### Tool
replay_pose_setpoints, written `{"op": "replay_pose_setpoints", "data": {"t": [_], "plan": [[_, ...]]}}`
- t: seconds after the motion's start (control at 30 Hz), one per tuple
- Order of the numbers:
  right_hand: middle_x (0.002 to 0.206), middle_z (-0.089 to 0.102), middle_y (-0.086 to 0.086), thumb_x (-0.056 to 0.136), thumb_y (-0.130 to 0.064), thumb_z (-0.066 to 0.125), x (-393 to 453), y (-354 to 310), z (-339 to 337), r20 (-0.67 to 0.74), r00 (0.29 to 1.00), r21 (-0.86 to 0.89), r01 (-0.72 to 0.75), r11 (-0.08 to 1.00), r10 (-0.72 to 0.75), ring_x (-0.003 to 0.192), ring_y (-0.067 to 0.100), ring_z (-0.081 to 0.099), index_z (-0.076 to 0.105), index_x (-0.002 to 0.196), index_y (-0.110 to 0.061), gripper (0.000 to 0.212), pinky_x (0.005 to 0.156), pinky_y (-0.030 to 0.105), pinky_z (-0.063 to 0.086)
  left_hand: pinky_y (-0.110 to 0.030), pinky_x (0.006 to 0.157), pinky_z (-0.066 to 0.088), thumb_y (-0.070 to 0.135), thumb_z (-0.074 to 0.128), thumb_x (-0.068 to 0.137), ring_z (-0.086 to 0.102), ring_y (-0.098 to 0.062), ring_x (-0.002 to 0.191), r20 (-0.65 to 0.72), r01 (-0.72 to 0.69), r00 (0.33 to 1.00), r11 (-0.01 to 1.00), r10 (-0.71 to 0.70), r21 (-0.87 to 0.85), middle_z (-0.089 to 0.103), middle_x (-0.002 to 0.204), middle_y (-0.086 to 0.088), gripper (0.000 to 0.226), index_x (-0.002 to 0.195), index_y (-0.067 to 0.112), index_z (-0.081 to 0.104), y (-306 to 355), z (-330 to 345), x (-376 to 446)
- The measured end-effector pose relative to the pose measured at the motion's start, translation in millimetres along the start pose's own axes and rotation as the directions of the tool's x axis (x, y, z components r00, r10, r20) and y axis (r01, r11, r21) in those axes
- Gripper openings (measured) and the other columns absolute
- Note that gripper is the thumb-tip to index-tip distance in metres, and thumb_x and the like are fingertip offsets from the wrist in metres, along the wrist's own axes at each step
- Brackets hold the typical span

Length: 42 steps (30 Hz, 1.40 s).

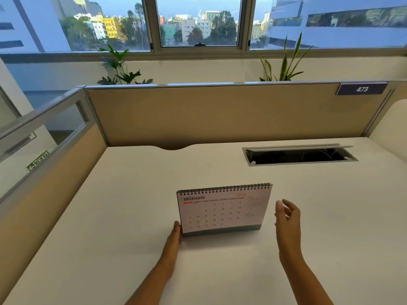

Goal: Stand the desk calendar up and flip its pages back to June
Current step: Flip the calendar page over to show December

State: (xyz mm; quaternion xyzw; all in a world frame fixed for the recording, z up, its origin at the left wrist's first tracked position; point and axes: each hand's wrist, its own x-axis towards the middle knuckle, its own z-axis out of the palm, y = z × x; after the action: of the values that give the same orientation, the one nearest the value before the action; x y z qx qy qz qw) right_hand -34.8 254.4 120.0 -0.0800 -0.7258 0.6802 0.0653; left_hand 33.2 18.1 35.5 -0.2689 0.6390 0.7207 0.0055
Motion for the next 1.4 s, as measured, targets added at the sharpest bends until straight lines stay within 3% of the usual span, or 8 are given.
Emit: {"op": "replay_pose_setpoints", "data": {"t": [0.17, 0.37, 0.57, 0.67, 0.87, 1.17, 1.27, 1.4], "plan": [[0.154, 0.021, 0.007, 0.089, -0.048, 0.035, -10, 29, 4, 0.223, 0.964, -0.233, -0.095, 0.968, 0.148, 0.138, 0.028, 0.025, 0.011, 0.145, -0.022, 0.066, 0.110, 0.046, 0.024, -0.035, 0.109, 0.024, 0.046, 0.015, 0.093, 0.041, -0.022, 0.127, -0.015, -0.004, 1.000, 1.000, 0.004, 0.002, 0.051, 0.130, -0.004, 0.042, 0.118, 0.030, 0.045, 1, 0, 1], [0.143, 0.040, 0.002, 0.092, -0.041, 0.037, -22, 35, 5, 0.276, 0.958, -0.222, -0.014, 0.975, 0.076, 0.131, 0.026, 0.037, 0.023, 0.143, -0.023, 0.056, 0.108, 0.046, 0.030, -0.036, 0.110, 0.024, 0.046, 0.015, 0.093, 0.039, -0.022, 0.129, -0.016, 0.000, 1.000, 1.000, 0.000, -0.001, 0.048, 0.135, -0.005, 0.049, 0.130, 0.026, 0.040, -2, 0, 3], [0.100, 0.062, -0.001, 0.086, -0.025, 0.059, -19, 41, -6, 0.105, 0.994, -0.206, 0.011, 0.979, 0.010, 0.098, 0.023, 0.060, 0.052, 0.098, -0.017, 0.016, 0.079, 0.027, 0.047, -0.032, 0.104, 0.028, 0.045, 0.015, 0.093, 0.041, -0.015, 0.115, -0.007, -0.024, 1.000, 1.000, 0.025, 0.020, 0.050, 0.124, 0.000, 0.035, 0.115, 0.035, 0.042, -1, 1, 0], [0.085, 0.063, 0.007, 0.083, -0.028, 0.063, -12, 45, -5, 0.048, 0.999, -0.235, 0.008, 0.972, 0.003, 0.080, 0.026, 0.063, 0.057, 0.076, -0.011, 0.019, 0.059, 0.022, 0.045, -0.030, 0.102, 0.028, 0.045, 0.015, 0.093, 0.041, -0.013, 0.114, -0.001, -0.030, 1.000, 0.999, 0.030, 0.020, 0.050, 0.121, 0.002, 0.035, 0.114, 0.036, 0.041, 0, 1, -1], [0.074, 0.068, 0.009, 0.079, -0.028, 0.068, -7, 40, -7, 0.038, 0.998, -0.185, -0.032, 0.982, 0.040, 0.061, 0.019, 0.055, 0.068, 0.071, -0.011, 0.019, 0.055, 0.021, 0.044, -0.031, 0.104, 0.026, 0.045, 0.015, 0.093, 0.038, -0.013, 0.118, 0.005, -0.018, 1.000, 1.000, 0.018, 0.011, 0.047, 0.122, 0.003, 0.048, 0.131, 0.027, 0.038, -2, -1, 2], [0.065, 0.067, 0.009, 0.083, -0.022, 0.064, -18, 31, -19, 0.017, 1.000, -0.173, -0.013, 0.985, 0.016, 0.051, 0.017, 0.052, 0.071, 0.086, -0.015, 0.010, 0.045, 0.009, 0.044, -0.033, 0.094, 0.041, 0.050, 0.014, 0.091, 0.053, -0.023, 0.109, -0.013, -0.014, 1.000, 0.998, 0.015, 0.066, 0.063, 0.114, -0.004, 0.045, 0.110, 0.036, 0.053, -1, 0, 1], [0.058, 0.066, 0.004, 0.084, -0.033, 0.062, -17, 35, -24, 0.031, 0.999, -0.348, 0.045, 0.936, -0.037, 0.048, 0.016, 0.053, 0.073, 0.082, -0.016, 0.020, 0.051, 0.024, 0.046, -0.035, 0.094, 0.042, 0.055, 0.016, 0.090, 0.057, -0.021, 0.107, -0.010, 0.011, 1.000, 0.998, -0.010, 0.069, 0.066, 0.112, -0.001, 0.050, 0.111, 0.037, 0.058, 0, 1, 2], [0.052, 0.062, -0.002, 0.084, -0.046, 0.054, -14, 34, -32, 0.104, 0.986, -0.703, 0.166, 0.692, -0.130, 0.049, 0.016, 0.057, 0.069, 0.067, -0.019, 0.035, 0.045, 0.026, 0.043, -0.039, 0.094, 0.045, 0.055, 0.018, 0.090, 0.060, -0.023, 0.103, -0.026, 0.036, 0.999, 0.997, -0.035, 0.062, 0.069, 0.106, -0.003, 0.050, 0.105, 0.036, 0.061, 1, 2, 3]]}}
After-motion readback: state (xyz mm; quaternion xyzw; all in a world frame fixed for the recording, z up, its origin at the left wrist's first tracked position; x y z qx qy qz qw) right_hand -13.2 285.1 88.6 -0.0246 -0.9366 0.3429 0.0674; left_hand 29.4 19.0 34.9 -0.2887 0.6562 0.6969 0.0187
